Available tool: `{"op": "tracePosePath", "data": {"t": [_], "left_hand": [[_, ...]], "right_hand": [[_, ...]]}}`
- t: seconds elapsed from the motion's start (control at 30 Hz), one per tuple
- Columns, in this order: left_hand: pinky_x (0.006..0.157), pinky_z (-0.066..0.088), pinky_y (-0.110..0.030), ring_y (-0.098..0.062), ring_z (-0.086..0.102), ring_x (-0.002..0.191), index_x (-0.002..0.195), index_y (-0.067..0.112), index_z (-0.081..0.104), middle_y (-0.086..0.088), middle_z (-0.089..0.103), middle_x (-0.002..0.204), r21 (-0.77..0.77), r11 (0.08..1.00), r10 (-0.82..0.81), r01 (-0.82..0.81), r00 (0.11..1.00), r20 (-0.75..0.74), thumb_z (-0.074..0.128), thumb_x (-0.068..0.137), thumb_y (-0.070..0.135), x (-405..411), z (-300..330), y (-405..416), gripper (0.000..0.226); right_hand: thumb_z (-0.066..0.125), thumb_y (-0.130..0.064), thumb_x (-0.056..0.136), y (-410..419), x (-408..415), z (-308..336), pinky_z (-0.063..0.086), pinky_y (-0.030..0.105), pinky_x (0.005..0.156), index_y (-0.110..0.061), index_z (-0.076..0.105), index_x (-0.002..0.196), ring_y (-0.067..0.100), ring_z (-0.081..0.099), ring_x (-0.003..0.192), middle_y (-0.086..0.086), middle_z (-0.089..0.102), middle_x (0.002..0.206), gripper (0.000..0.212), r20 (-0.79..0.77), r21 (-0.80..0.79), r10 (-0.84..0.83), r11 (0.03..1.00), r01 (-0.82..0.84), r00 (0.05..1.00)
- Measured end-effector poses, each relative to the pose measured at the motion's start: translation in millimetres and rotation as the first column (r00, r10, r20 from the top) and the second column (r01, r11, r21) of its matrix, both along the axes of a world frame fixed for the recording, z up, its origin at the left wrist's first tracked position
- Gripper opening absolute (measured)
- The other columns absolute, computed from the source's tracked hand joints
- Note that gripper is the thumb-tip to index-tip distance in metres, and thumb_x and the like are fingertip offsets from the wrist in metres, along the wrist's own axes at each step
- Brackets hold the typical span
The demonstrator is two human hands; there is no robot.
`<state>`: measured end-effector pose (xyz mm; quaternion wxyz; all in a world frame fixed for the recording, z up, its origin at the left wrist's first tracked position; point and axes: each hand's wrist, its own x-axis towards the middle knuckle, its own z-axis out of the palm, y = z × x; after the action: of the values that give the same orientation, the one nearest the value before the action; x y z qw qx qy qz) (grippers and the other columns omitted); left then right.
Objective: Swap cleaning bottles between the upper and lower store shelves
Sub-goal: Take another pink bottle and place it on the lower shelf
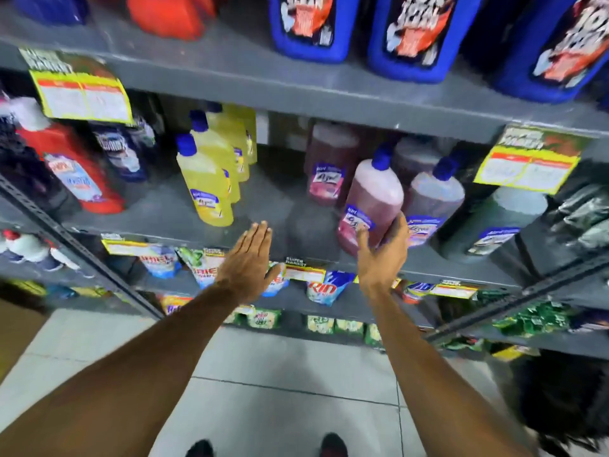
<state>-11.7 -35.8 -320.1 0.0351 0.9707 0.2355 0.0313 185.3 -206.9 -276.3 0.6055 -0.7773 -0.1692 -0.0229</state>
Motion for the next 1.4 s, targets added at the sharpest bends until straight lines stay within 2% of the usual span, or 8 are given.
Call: {"op": "tracePosePath", "data": {"t": [0.27, 0.43, 0.6, 0.7, 0.83, 0.97, 1.07, 1.4], "left_hand": [[0.130, 0.015, -0.048, -0.039, 0.016, 0.158, 0.159, -0.007, 0.019, -0.027, 0.018, 0.169, -0.024, 0.999, 0.034, -0.035, 0.999, -0.032, 0.027, 0.102, 0.060, 22, -37, 17, 0.089], [0.130, 0.017, -0.049, -0.037, 0.018, 0.158, 0.160, -0.006, 0.021, -0.026, 0.020, 0.169, 0.006, 0.999, 0.053, -0.053, 0.998, -0.016, 0.029, 0.104, 0.061, 28, -43, 17, 0.087], [0.130, 0.017, -0.048, -0.037, 0.019, 0.158, 0.160, -0.005, 0.020, -0.026, 0.020, 0.169, 0.014, 0.998, 0.054, -0.054, 0.998, -0.011, 0.026, 0.104, 0.062, 28, -44, 18, 0.088], [0.130, 0.014, -0.046, -0.036, 0.017, 0.159, 0.161, -0.004, 0.017, -0.025, 0.018, 0.170, 0.007, 0.998, 0.055, -0.055, 0.998, -0.009, 0.023, 0.103, 0.064, 28, -44, 18, 0.090], [0.130, 0.013, -0.045, -0.036, 0.015, 0.159, 0.161, -0.003, 0.015, -0.024, 0.016, 0.170, 0.003, 0.999, 0.051, -0.051, 0.999, -0.007, 0.021, 0.103, 0.066, 27, -46, 20, 0.091], [0.130, 0.010, -0.044, -0.034, 0.012, 0.160, 0.162, -0.001, 0.012, -0.022, 0.013, 0.172, 0.003, 0.998, 0.056, -0.056, 0.998, -0.007, 0.020, 0.103, 0.067, 27, -51, 20, 0.091], [0.131, 0.011, -0.044, -0.031, 0.009, 0.161, 0.163, 0.001, 0.010, -0.019, 0.010, 0.173, -0.016, 0.998, 0.065, -0.066, 0.998, -0.006, 0.022, 0.104, 0.067, 27, -53, 22, 0.090], [0.131, 0.010, -0.043, -0.030, 0.007, 0.161, 0.164, 0.002, 0.008, -0.018, 0.007, 0.173, -0.034, 0.997, 0.072, -0.072, 0.997, -0.012, 0.015, 0.101, 0.069, 27, -51, 21, 0.092]], "right_hand": [[0.091, -0.030, 0.082, -1, 16, -47, 0.058, 0.043, 0.102, -0.010, 0.050, 0.142, 0.024, 0.072, 0.112, 0.008, 0.073, 0.129, 0.076, -0.074, -0.082, 0.051, 0.995, -0.057, 0.996], [0.092, -0.028, 0.081, 7, 22, -53, 0.059, 0.031, 0.092, -0.009, 0.052, 0.137, 0.016, 0.072, 0.101, 0.003, 0.075, 0.120, 0.072, -0.104, -0.068, 0.090, 0.993, -0.098, 0.990], [0.092, -0.023, 0.081, 27, 23, -53, 0.055, 0.009, 0.083, -0.012, 0.053, 0.133, -0.013, 0.069, 0.094, -0.010, 0.073, 0.112, 0.066, -0.139, -0.052, 0.274, 0.958, -0.284, 0.952], [0.093, -0.023, 0.079, 42, 19, -54, 0.058, 0.019, 0.088, -0.020, 0.053, 0.132, 0.001, 0.072, 0.103, -0.008, 0.074, 0.116, 0.066, -0.187, -0.050, 0.375, 0.919, -0.390, 0.908], [0.093, -0.022, 0.080, 51, 18, -56, 0.058, 0.012, 0.082, -0.027, 0.052, 0.133, -0.008, 0.071, 0.103, -0.014, 0.072, 0.118, 0.068, -0.224, -0.052, 0.450, 0.880, -0.472, 0.864], [0.094, -0.026, 0.080, 48, 26, -61, 0.061, 0.033, 0.095, -0.028, 0.053, 0.134, 0.009, 0.071, 0.113, -0.005, 0.073, 0.126, 0.068, -0.219, -0.105, 0.482, 0.853, -0.511, 0.848], [0.093, -0.027, 0.080, 46, 32, -61, 0.061, 0.038, 0.098, -0.034, 0.052, 0.132, 0.009, 0.070, 0.113, -0.008, 0.072, 0.125, 0.066, -0.221, -0.165, 0.497, 0.829, -0.535, 0.839], [0.089, -0.016, 0.084, 41, 42, -59, 0.059, 0.044, 0.104, -0.023, 0.054, 0.137, 0.017, 0.069, 0.120, 0.000, 0.072, 0.129, 0.064, -0.277, -0.111, 0.532, 0.809, -0.577, 0.800]]}}
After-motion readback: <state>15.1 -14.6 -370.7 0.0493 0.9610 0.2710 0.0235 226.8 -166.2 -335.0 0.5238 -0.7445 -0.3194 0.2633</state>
